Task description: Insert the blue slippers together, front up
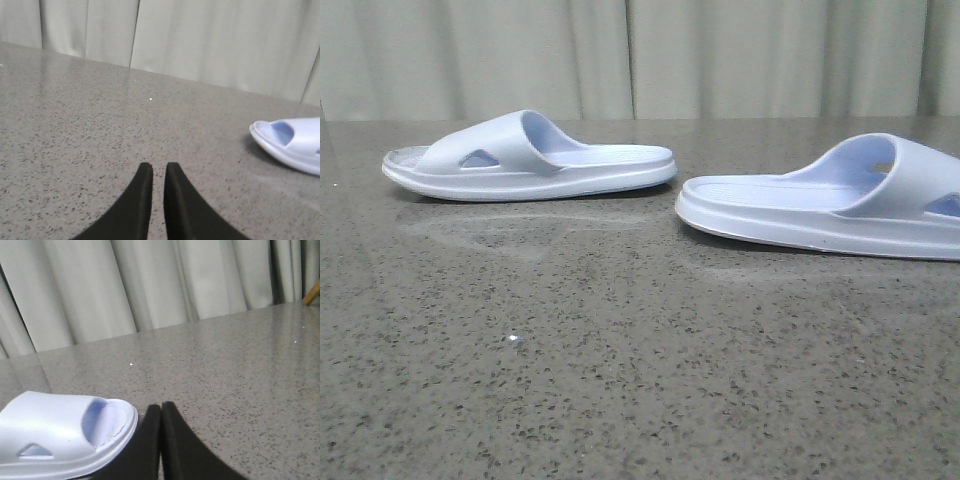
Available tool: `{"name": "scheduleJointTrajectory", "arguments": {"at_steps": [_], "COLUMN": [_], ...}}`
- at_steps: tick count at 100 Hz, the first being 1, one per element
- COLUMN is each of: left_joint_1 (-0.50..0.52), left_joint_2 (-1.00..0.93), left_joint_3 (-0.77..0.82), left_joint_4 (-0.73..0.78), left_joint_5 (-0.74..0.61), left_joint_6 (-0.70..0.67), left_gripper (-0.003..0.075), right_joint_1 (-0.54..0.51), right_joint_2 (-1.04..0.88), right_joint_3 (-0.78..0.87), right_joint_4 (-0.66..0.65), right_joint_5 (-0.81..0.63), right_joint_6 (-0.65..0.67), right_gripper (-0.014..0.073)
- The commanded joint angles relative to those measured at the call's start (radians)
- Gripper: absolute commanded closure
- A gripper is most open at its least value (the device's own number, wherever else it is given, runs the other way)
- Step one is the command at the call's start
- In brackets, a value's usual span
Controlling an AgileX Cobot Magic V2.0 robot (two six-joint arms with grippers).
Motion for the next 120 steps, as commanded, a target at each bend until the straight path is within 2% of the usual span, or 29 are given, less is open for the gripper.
{"name": "scheduleJointTrajectory", "arguments": {"at_steps": [1, 21, 26, 36, 45, 54, 70, 78, 94, 110, 120], "left_joint_1": [0.003, 0.003, 0.003, 0.003, 0.003, 0.003, 0.003, 0.003, 0.003, 0.003, 0.003], "left_joint_2": [-0.029, -0.029, -0.029, -0.029, -0.029, -0.024, 0.084, 0.201, 0.429, 0.573, 0.623], "left_joint_3": [0.009, 0.009, 0.009, 0.007, -0.015, -0.071, -0.243, -0.358, -0.538, -0.621, -0.641], "left_joint_4": [-0.119, -0.257, -0.307, -0.474, -0.584, -0.55, -0.393, -0.342, -0.338, -0.367, -0.375], "left_joint_5": [-0.121, -0.121, -0.121, -0.121, -0.088, 0.005, 0.12, 0.212, 0.397, 0.419, 0.423], "left_joint_6": [-0.006, -0.006, -0.006, -0.006, -0.006, -0.006, 0.034, 0.138, 0.334, 0.339, 0.371], "left_gripper": [0.0705, 0.0705, 0.0705, 0.0705, 0.0705, 0.0705, 0.0705, 0.0705, 0.0705, 0.0704, 0.0701], "right_joint_1": [0.001, 0.001, 0.001, 0.001, 0.001, 0.001, 0.001, 0.001, 0.001, 0.001, 0.001], "right_joint_2": [-0.024, -0.024, -0.024, -0.024, -0.024, -0.015, 0.116, 0.249, 0.5, 0.638, 0.669], "right_joint_3": [0.021, 0.021, 0.021, 0.021, -0.002, -0.069, -0.215, -0.298, -0.446, -0.546, -0.583], "right_joint_4": [0.07, 0.121, 0.192, 0.415, 0.456, 0.446, 0.328, 0.292, 0.225, 0.225, 0.278], "right_joint_5": [-0.091, -0.086, -0.084, -0.078, -0.031, 0.085, 0.225, 0.302, 0.415, 0.456, 0.479], "right_joint_6": [0.0, 0.0, 0.0, 0.0, 0.0, -0.002, -0.01, -0.01, -0.01, -0.03, -0.093], "right_gripper": [0.0672, 0.0672, 0.0672, 0.0672, 0.0672, 0.0672, 0.0671, 0.0672, 0.0672, 0.0666, 0.0587]}}
